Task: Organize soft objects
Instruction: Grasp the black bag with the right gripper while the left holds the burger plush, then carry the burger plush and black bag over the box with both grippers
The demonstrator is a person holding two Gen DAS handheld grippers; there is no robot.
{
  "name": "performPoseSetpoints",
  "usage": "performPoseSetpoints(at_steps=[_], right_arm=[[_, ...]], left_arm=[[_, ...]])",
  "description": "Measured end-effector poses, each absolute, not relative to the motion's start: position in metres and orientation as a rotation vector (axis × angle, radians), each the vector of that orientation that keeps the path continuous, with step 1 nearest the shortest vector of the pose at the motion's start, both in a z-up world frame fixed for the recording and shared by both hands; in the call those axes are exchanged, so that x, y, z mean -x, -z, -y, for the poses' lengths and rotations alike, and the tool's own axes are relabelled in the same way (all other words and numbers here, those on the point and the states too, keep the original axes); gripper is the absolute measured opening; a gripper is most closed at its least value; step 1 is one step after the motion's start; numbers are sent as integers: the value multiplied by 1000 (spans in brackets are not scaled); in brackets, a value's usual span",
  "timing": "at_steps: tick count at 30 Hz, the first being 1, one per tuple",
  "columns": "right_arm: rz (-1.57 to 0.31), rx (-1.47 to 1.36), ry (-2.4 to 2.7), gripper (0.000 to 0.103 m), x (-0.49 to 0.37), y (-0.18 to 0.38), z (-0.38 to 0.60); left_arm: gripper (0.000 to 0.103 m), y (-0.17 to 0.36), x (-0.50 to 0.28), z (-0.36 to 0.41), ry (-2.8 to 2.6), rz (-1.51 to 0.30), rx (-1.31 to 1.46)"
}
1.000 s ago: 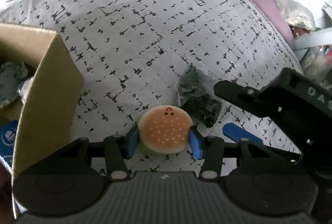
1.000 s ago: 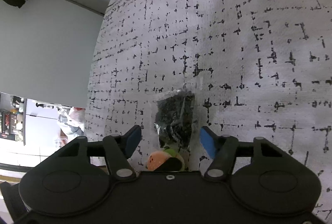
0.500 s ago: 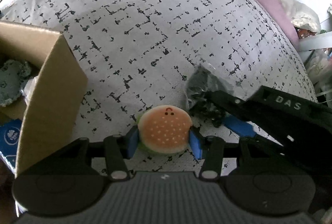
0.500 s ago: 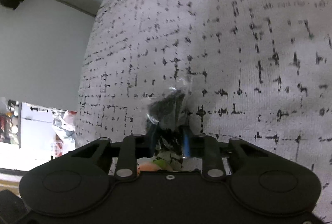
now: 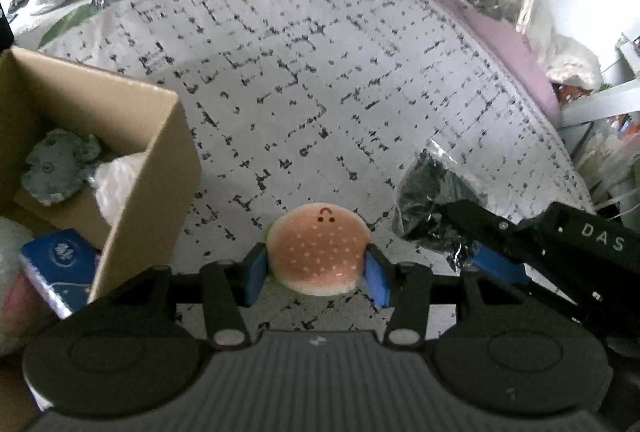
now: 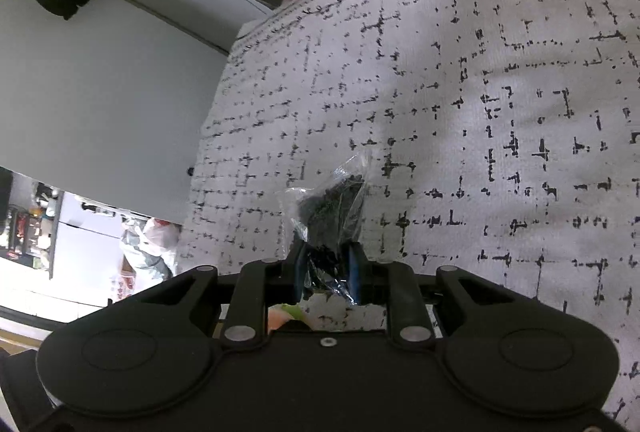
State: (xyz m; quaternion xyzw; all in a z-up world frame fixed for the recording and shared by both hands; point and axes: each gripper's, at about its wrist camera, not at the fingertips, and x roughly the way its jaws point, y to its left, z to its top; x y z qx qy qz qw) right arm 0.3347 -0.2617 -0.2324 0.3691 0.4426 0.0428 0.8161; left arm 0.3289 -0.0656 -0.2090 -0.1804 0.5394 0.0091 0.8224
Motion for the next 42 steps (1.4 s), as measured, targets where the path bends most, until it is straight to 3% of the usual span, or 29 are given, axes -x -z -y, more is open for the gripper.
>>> performPoseSetpoints(at_steps=[18,42], right_arm=[[-886,-766,-233,22,-318,203,236],[-885,-610,-368,22,-305,182,154]], left_arm=[[50,147,-295,21,-67,-1021,363],[51,142,-275,-86,-180,-989,427]])
